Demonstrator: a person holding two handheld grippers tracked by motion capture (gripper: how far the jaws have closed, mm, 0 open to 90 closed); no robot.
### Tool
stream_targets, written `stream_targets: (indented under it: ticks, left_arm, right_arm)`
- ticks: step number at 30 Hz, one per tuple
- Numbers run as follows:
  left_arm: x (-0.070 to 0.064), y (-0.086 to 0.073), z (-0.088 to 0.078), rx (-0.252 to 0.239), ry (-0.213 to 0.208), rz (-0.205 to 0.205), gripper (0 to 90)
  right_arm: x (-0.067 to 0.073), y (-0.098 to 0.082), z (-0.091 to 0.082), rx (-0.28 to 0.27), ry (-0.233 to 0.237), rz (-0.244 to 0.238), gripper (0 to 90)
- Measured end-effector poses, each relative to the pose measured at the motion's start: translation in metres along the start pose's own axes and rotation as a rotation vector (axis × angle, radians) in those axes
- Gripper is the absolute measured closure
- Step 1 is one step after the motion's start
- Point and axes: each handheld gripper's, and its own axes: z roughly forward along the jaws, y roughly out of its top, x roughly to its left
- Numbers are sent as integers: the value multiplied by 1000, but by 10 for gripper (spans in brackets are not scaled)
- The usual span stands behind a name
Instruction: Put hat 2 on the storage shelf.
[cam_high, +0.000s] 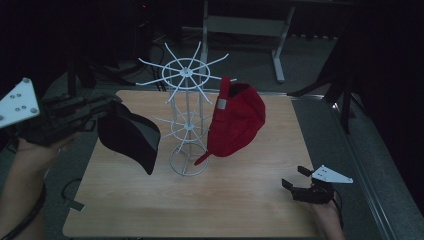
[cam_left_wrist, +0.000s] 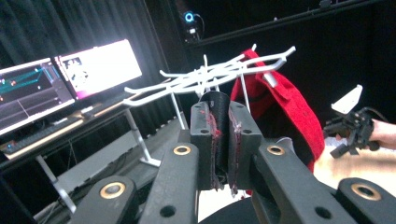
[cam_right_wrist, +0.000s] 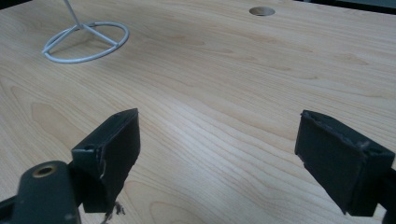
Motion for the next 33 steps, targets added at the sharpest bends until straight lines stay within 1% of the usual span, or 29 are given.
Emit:
stream_targets:
  ticks: [1,2,4,5,7,8,12,15,17,18,22,26,28,30,33]
  left_arm:
    - [0,3,3,3,2,6,836]
    - [1,6,5,1,-5,8,836]
    - [3,10,9,0,-1,17,836]
    - [4,13,11,-5,-5,15,836]
    - [7,17,14,-10,2,15,836]
    - [9,19,15,-19,-3,13,836]
    - [14,25,20,-43,7,4,836]
    - [15,29,25,-61,-3,-4,835]
    - [14,31,28,-61,-6,6,835]
    - [14,32,31,-59,-13,4,835]
    - [13,35,40,-50,-26,11,835]
    - [11,36,47,-56,-47,6,835]
    - [10,36,51,-51,-47,10,835]
    - [11,34,54,-39,-52,2,834]
    - [11,32,58,-36,-55,-10,834]
  right_arm:
    - [0,0,0,0,1,1,140]
    - [0,0,0,0,1,3,141]
    - [0,0,0,3,-1,1,140]
    - [0,0,0,3,0,0,140]
    - [0,-1,0,3,0,0,140]
    - [-1,-1,0,2,0,1,140]
    - [-1,0,-1,1,-1,3,140]
    - [-2,0,-1,-1,-2,5,140]
    - [-2,0,-1,-1,-4,7,140]
    - [-2,-1,-1,-2,-4,7,140]
    - [-2,-1,-2,-2,-5,6,140]
    - [-3,-1,-2,-2,-4,10,140]
    - [-3,-1,-2,2,-6,10,140]
    - [-3,-2,-1,7,-7,9,140]
    - [-2,-2,-1,3,-6,7,140]
